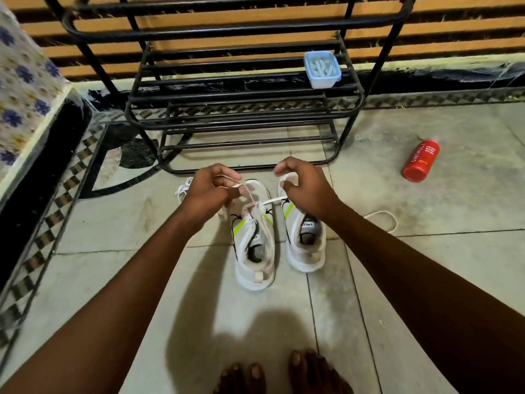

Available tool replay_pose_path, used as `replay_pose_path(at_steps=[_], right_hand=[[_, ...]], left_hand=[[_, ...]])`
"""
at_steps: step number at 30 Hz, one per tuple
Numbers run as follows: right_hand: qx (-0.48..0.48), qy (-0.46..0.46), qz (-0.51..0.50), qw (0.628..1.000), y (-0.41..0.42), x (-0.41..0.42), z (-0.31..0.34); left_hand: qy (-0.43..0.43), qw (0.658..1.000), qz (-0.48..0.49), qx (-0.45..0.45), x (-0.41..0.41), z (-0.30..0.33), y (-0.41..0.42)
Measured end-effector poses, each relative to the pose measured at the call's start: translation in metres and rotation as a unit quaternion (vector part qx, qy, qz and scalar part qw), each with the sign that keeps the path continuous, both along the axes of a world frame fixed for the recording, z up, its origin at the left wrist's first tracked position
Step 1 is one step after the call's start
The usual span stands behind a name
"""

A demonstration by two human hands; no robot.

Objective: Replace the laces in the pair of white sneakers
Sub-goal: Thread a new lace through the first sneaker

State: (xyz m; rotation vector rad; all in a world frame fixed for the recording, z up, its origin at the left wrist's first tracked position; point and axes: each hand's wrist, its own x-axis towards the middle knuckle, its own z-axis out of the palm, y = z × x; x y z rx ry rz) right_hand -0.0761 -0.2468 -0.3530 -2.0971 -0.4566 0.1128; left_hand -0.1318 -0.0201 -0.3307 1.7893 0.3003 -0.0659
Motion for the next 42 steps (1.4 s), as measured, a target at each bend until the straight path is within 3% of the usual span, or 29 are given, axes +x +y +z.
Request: replay_pose_path(at_steps=[4,7,11,20,23,27,30,34,37,42], right_hand=[[0.085,0.155,0.118,0.977,0.044,-0.009,0.024],[0.123,0.145,0.143,0.971,0.064,-0.013,0.036],[0.170,0.091,0.053,0.980,0.058,-0.007,0.042],[0.187,0.106,-0.154,0.965,0.020,0.013,0.014],[0.142,0.117,-0.184,0.966,0.015,0.020,-0.001],[0.009,0.126,-0.231,0.965,0.008,0.026,-0.016],[-0.063,0.097,-0.183,0.976,0.008,0.021,-0.012],[-0.028,-0.033,-0.001,0.999,0.018,0.010,0.003],[0.100,0.098,0.104,0.985,0.028,0.001,0.022],[0.205,0.185,0.089,0.957,0.025,0.000,0.032]], left_hand=[[-0.078,0.996,-0.012,0.032,-0.013,0.030,0.017],[-0.113,0.992,-0.015,0.059,-0.023,0.040,0.032],[-0.111,0.987,0.006,0.118,-0.035,0.023,0.060],[0.047,0.967,0.144,0.206,-0.064,-0.048,0.113],[0.063,0.955,0.169,0.234,-0.063,-0.050,0.111],[-0.010,0.974,0.133,0.185,-0.048,-0.034,0.084],[-0.078,0.990,0.073,0.095,-0.033,-0.010,0.050],[-0.148,0.983,-0.011,0.108,-0.015,0.019,0.008],[-0.186,0.967,-0.018,0.174,-0.008,0.026,-0.012],[-0.154,0.976,0.043,0.145,-0.006,0.017,-0.014]])
